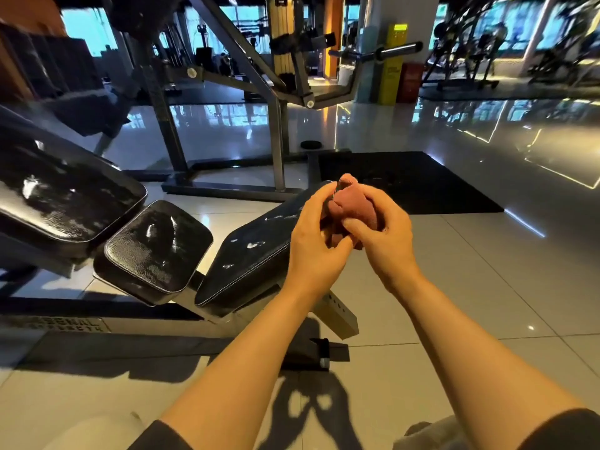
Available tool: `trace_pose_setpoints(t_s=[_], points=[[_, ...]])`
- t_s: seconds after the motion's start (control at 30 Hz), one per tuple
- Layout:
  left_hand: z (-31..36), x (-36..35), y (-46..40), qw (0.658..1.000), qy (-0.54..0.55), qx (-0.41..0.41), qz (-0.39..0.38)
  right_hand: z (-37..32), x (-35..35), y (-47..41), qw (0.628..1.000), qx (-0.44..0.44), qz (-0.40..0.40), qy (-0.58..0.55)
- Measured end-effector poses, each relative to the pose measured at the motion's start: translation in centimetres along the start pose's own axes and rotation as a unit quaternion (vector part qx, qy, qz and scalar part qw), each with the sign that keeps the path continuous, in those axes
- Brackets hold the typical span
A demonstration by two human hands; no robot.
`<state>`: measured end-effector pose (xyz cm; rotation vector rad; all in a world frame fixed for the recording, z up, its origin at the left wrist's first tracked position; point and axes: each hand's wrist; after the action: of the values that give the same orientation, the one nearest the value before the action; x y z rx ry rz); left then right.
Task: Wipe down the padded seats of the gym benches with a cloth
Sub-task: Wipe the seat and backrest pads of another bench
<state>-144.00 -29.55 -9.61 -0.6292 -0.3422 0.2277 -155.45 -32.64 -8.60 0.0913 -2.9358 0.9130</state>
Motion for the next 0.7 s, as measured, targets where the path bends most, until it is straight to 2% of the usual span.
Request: trace_pose_setpoints(t_s=[0.1, 0.17, 0.23, 0.37, 0.47, 0.57, 0.63, 0.7], points=[[-2.2, 2.8, 1.8, 0.994, -0.071, 0.038, 0.07, 0.9, -1.3, 0.7, 0.978, 0.071, 0.05, 0.192], [-4.0, 4.7, 3.4, 0.98, -0.135, 0.072, 0.128, 1.6, -2.5, 1.3, 0.95, 0.1, 0.037, 0.294], [-5.4, 6.0, 4.7, 0.971, -0.167, 0.094, 0.142, 1.9, -3.7, 2.0, 0.927, 0.13, -0.008, 0.353], [-6.6, 7.0, 6.1, 0.97, -0.197, 0.077, 0.115, 2.0, -6.0, 3.6, 0.885, 0.209, -0.092, 0.406], [-7.0, 7.7, 6.5, 0.968, -0.22, 0.058, 0.105, 2.0, -6.2, 3.9, 0.88, 0.23, -0.017, 0.416], [-7.3, 8.5, 6.9, 0.964, -0.235, 0.067, 0.101, 2.4, -5.7, 3.5, 0.885, 0.205, 0.051, 0.414], [-7.7, 8.9, 7.1, 0.963, -0.243, 0.077, 0.092, 3.0, -6.2, 3.5, 0.883, 0.187, 0.034, 0.429], [-8.1, 9.2, 7.4, 0.959, -0.254, 0.09, 0.086, 3.6, -7.5, 3.9, 0.875, 0.196, -0.023, 0.441]])
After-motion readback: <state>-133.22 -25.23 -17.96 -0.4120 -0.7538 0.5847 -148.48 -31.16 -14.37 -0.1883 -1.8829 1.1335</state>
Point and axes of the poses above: each hand's wrist, its own y-axis away from the middle knuckle, its own x-axis out of the back of the hand, z = x × y, and after that the axes turned 3 degrees about -y, right-handed
